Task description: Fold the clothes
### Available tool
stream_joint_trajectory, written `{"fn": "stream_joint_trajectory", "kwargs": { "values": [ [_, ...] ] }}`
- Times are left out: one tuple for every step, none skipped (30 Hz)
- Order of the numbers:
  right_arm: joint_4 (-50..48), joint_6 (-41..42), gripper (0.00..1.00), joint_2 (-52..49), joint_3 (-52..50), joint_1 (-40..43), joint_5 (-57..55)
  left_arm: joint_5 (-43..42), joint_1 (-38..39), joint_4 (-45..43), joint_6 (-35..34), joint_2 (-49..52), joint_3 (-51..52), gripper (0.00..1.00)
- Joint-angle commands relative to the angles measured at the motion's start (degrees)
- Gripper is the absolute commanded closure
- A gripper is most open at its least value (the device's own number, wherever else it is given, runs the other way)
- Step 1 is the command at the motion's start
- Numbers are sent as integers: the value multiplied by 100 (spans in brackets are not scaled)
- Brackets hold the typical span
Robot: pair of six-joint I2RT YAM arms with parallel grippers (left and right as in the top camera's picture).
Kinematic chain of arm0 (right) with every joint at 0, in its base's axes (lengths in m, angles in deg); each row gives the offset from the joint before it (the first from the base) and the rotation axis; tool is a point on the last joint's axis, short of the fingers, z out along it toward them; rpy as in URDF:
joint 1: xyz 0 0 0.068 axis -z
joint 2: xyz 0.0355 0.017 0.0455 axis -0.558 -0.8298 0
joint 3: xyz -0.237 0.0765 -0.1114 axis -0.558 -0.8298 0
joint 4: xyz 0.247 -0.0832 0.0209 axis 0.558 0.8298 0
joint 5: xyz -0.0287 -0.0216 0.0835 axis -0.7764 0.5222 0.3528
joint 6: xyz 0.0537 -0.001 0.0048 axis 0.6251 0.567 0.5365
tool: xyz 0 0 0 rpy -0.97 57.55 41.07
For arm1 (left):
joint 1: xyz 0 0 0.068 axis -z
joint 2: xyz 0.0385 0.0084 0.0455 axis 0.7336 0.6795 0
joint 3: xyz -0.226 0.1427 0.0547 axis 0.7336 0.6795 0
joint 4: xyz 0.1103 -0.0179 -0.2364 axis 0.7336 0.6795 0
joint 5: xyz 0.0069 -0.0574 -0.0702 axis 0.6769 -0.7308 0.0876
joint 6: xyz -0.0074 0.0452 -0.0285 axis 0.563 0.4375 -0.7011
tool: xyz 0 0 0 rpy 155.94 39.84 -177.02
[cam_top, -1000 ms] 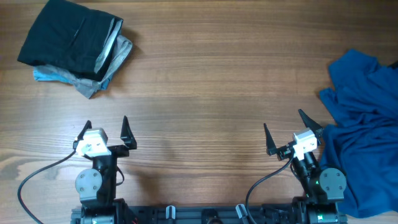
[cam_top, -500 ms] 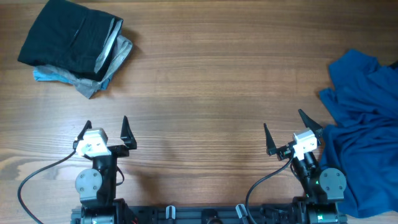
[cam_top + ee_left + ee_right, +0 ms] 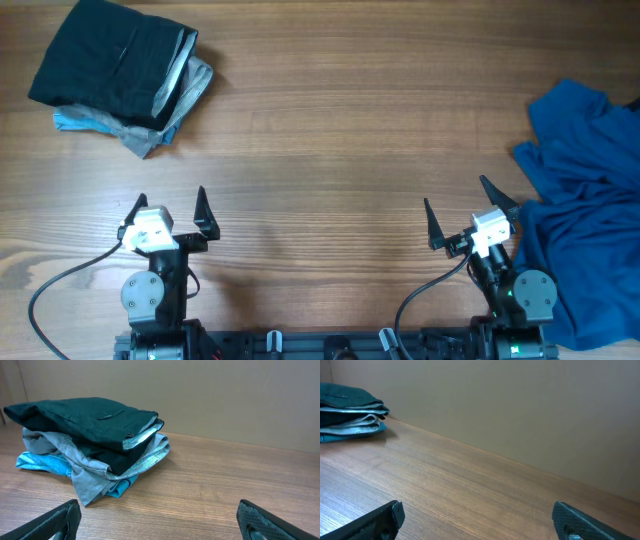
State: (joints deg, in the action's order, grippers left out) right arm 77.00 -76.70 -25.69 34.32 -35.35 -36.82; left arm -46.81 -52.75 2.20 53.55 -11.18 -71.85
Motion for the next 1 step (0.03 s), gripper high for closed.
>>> {"fn": "stream_joint_trajectory", "kwargs": {
  "values": [
    [-28,4,0,46,-7,28,109,-31,44,44,-13,-46,15,0]
  ]
}}
